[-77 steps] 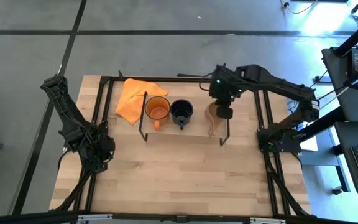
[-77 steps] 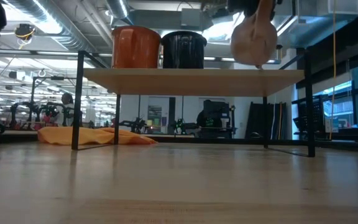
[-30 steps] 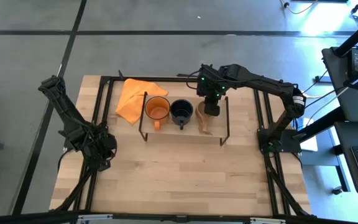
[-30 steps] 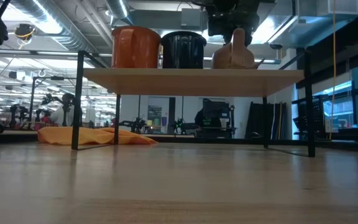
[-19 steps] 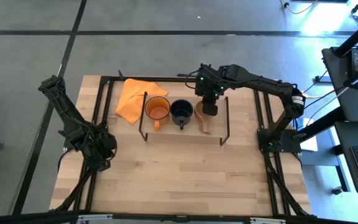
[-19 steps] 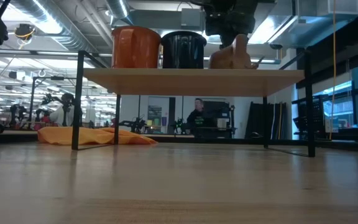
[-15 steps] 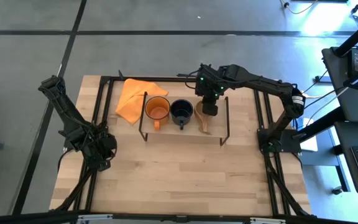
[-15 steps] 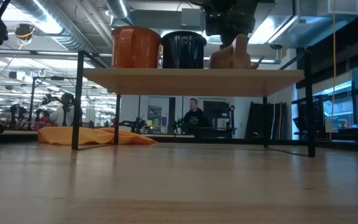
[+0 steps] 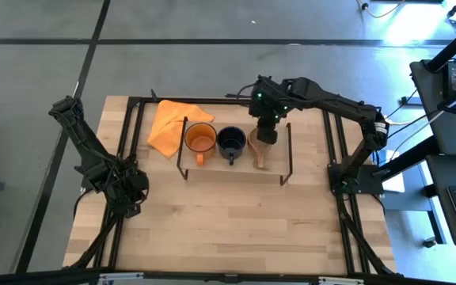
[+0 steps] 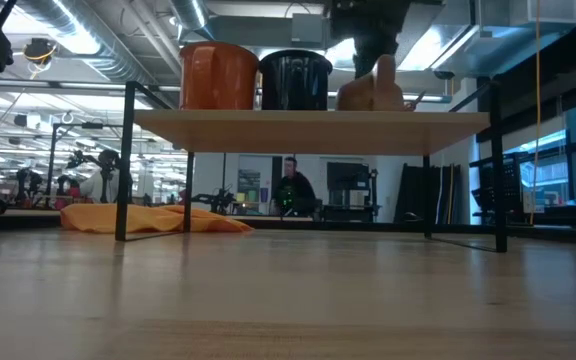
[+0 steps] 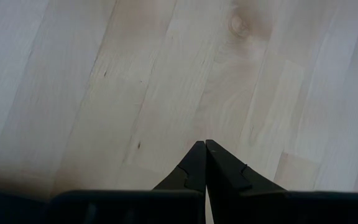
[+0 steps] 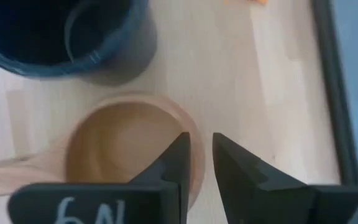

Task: Stack small to large cups/mugs on shelf
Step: Return to Home Position

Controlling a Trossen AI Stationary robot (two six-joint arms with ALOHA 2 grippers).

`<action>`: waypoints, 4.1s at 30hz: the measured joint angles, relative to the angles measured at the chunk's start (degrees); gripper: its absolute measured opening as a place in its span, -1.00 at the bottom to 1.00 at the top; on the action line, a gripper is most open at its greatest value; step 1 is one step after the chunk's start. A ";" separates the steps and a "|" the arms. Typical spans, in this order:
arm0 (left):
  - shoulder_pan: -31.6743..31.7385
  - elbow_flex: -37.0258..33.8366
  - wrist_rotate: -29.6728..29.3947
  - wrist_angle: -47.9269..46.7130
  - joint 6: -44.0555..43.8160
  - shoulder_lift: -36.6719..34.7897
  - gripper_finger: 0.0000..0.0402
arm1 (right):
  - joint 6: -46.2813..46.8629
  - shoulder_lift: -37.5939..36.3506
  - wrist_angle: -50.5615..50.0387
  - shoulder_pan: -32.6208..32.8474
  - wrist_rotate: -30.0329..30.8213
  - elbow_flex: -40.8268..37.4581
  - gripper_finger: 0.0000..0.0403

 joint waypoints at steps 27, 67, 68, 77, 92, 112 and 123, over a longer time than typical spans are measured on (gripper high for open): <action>2.57 16.36 -33.07 10.99 22.61 -1.98 -1.00 | 26.96 -7.02 18.44 9.37 -33.13 30.20 -0.66; 25.11 18.91 -22.47 7.34 54.18 -45.22 -1.00 | 23.94 -76.12 63.48 11.37 -21.27 -55.50 -0.66; 25.07 18.89 -22.38 7.99 53.48 -45.23 -1.00 | 23.98 -77.99 63.85 11.34 -20.07 -57.65 -0.66; 25.08 11.16 -15.57 18.11 54.63 -45.22 -1.00 | 23.91 -89.04 78.14 11.39 -18.21 -75.49 -0.66; 27.96 21.47 -24.13 11.65 67.42 -45.29 -1.00 | 27.33 -87.27 95.53 11.41 -25.38 -80.07 -0.66; 62.23 7.38 -5.00 24.74 61.82 -45.24 -1.00 | 27.68 -87.30 94.27 11.39 -28.00 -80.89 -0.66; 62.84 3.96 -0.58 22.16 61.42 -45.24 -1.00 | 30.73 -87.27 108.46 11.39 -25.85 -92.63 -0.66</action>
